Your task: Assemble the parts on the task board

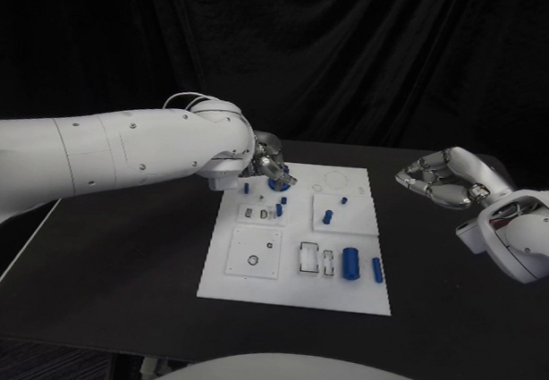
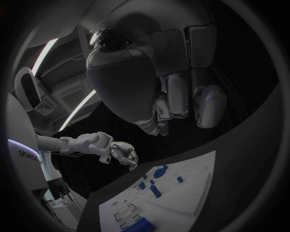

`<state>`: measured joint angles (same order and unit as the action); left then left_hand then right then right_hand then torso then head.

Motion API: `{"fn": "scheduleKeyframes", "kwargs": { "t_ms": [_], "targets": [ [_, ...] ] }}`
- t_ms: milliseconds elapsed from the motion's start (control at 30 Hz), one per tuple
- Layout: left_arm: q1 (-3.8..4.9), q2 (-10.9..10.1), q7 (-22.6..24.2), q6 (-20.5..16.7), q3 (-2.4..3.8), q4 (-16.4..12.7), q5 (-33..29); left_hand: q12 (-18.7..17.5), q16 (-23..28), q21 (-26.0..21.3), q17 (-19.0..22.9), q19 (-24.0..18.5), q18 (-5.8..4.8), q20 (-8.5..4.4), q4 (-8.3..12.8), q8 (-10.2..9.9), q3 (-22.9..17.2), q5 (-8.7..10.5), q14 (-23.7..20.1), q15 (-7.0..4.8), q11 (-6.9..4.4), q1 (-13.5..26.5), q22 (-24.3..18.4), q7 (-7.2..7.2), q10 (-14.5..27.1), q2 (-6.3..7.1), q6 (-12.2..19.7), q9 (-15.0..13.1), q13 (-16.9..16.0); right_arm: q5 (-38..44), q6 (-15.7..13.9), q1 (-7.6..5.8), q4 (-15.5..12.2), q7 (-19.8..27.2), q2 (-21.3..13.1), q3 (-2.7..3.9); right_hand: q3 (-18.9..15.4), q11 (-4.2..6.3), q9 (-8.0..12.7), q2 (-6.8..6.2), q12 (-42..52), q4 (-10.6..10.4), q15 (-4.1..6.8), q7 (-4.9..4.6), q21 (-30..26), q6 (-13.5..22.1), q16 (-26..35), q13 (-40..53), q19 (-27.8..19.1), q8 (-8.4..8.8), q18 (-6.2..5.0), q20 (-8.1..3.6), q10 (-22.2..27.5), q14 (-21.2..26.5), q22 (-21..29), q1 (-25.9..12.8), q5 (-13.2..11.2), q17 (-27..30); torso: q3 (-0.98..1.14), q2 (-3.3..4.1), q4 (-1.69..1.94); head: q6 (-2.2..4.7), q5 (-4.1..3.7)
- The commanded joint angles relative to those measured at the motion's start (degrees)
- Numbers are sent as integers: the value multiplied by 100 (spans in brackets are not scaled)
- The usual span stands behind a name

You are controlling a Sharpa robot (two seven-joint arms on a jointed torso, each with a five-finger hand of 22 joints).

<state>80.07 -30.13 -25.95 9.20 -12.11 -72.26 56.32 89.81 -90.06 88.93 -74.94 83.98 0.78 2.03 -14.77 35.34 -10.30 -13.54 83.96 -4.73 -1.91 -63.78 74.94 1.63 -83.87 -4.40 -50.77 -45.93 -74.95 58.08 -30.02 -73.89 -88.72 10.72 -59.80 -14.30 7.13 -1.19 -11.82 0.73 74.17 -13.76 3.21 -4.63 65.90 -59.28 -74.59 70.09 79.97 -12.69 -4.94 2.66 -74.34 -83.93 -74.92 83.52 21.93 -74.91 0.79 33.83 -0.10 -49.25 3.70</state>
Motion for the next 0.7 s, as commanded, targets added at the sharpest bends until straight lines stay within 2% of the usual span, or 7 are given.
{"fn": "scheduleKeyframes", "kwargs": {
  "t_ms": [33, 133, 333, 533, 567, 667, 700],
  "targets": [
    [-84, 47, -611, 139, 5, 100, 96, 19, 6, -35, -1506, 271, 31, -55, -32, -36, 10, 26, 604, -37, -40, 43, 1067, 7, -613, 13, 15, -62, -1505, 28, -68, 19, 8, -169, -11, 3, 9, 99, -7, -60, 19, -17, 33, -8, -14, 18, -9, -9, 31, 25, -45, 7, -119, -193, -238, 1, 4, -143, 6, 17, -38, -34, 20],
    [-148, 70, -682, 165, 5, 160, 97, 19, 6, -56, -1506, 243, 43, -71, -74, -44, 14, 81, 604, -55, -61, 116, 1019, -17, -613, -5, -77, -180, -1505, 37, -64, 24, 16, -191, -7, 3, 12, 98, -7, -62, 16, -18, 33, -10, -18, 24, -3, -13, 31, 30, -46, 7, -117, -192, -236, 2, 8, -138, 13, 23, -53, -52, 27],
    [-244, 87, -621, 160, 5, 210, 98, 19, 6, -57, -1506, 281, 34, -103, -179, -94, 247, 440, 604, -85, -91, 622, 1053, -46, -613, -98, -173, -547, -1505, 89, -67, 44, 30, -231, 0, 3, 26, 96, -7, -66, 9, -16, 31, -12, -34, 35, 5, -20, 28, 41, -49, 7, -115, -192, -230, 13, 29, -130, 36, 18, -76, -70, 53],
    [-316, 108, -558, 117, 5, 257, 98, 19, 6, -73, -1506, 253, 43, -107, -158, -123, 262, 427, 604, -88, -93, 635, 1013, -49, -613, -105, -162, -594, -1505, 160, -62, 59, 53, -255, 40, 3, 40, 93, -8, -73, 0, -15, 30, -17, -50, 46, 19, -30, 25, 53, -51, 8, -110, -190, -225, 22, 57, -118, 65, 14, -70, -75, 27],
    [-325, 110, -536, 98, 5, 261, 98, 19, 6, -81, -1506, 242, 47, -108, -146, -144, 262, 408, 604, -89, -94, 625, 996, -49, -613, -105, -151, -609, -1505, 167, -60, 61, 54, -258, 46, 3, 40, 93, -8, -73, 0, -15, 30, -17, -50, 46, 19, -30, 25, 53, -51, 8, -110, -190, -225, 22, 57, -118, 58, 12, -75, -75, 26],
    [-346, 115, -453, 39, 5, 273, 98, 19, 6, -86, -1506, 235, 50, -109, -135, -183, 262, 386, 604, -89, -91, 612, 986, -44, -613, -104, -130, -626, -1505, 187, -55, 63, 56, -271, 59, 3, 43, 92, -8, -74, 4, -15, 29, -18, -57, 49, 18, -23, 23, 56, -53, 8, -115, -191, -221, 24, 63, -119, 73, 14, -96, -75, 47],
    [-355, 117, -411, 8, 5, 277, 98, 19, 6, -89, -1506, 232, 51, -109, -132, -207, 264, 380, 604, -88, -89, 607, 981, -40, -613, -103, -118, -631, -1505, 195, -53, 64, 58, -277, 64, 3, 43, 92, -8, -74, 4, -15, 29, -18, -57, 49, 18, -23, 23, 56, -53, 8, -115, -191, -221, 24, 63, -119, 66, 10, -87, -75, 40]
  ]
}}
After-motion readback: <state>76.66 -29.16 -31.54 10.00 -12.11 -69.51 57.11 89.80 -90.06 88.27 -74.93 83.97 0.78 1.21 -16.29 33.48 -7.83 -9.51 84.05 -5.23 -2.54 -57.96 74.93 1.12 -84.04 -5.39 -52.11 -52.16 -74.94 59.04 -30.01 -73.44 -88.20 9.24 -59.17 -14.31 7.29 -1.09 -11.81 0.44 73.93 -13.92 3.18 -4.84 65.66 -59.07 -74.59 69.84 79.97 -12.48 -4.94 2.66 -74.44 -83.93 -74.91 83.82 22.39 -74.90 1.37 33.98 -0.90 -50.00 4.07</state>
